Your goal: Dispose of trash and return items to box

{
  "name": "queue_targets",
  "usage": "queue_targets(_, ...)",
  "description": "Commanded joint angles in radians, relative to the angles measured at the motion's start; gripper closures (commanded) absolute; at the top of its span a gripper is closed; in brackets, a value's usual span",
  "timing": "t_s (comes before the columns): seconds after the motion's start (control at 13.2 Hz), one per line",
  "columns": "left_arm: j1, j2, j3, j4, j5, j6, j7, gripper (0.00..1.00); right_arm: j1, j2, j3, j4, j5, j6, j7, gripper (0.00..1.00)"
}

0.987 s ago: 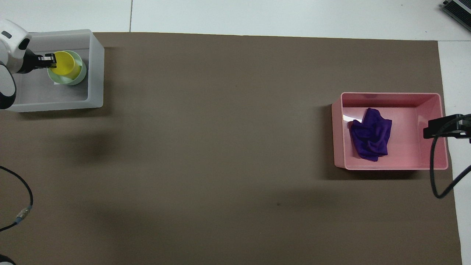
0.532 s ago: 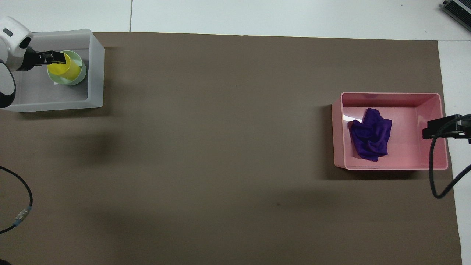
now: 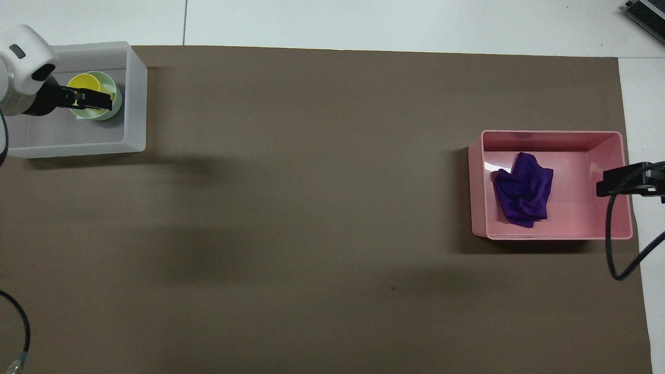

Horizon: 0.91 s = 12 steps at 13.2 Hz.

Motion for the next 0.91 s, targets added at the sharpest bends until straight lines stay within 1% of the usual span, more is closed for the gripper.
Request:
queue_targets(0.0,-0.047,-0.123,0.014,-0.07,0.014,-0.113,0.014,0.0,-0.006,-0.031,0.006,-0.036,0.013,0.015,0.0,0.0)
queue_targets(0.23,-0.081,-0.221,0.014,-0.087,0.054,-0.206,0.003,0.0,-0.006,-0.031,0.006,-0.037,0.013,0.015,-0.003,0.0)
queue_targets(0.3,-0.086,-0.24,0.014,-0.09,0.06,-0.232,-0.01,0.0,-0.006,-0.031,0.006,-0.037,0.013,0.015,-0.001,0.0)
queue_targets(0.46,-0.09,-0.243,0.011,-0.061,0.063,-0.264,-0.029,0.0,-0.006,-0.031,0.006,-0.037,0.013,0.015,-0.003,0.0)
queue_targets(0.68,-0.087,-0.223,0.01,0.037,0.061,-0.351,-0.026,0.0,-0.006,-0.031,0.006,-0.04,0.014,0.015,-0.001,0.0)
queue_targets(0.84,-0.081,-0.223,0.011,0.05,0.06,-0.359,-0.024,0.0,-0.006,-0.035,0.006,-0.042,0.013,0.015,-0.001,0.0)
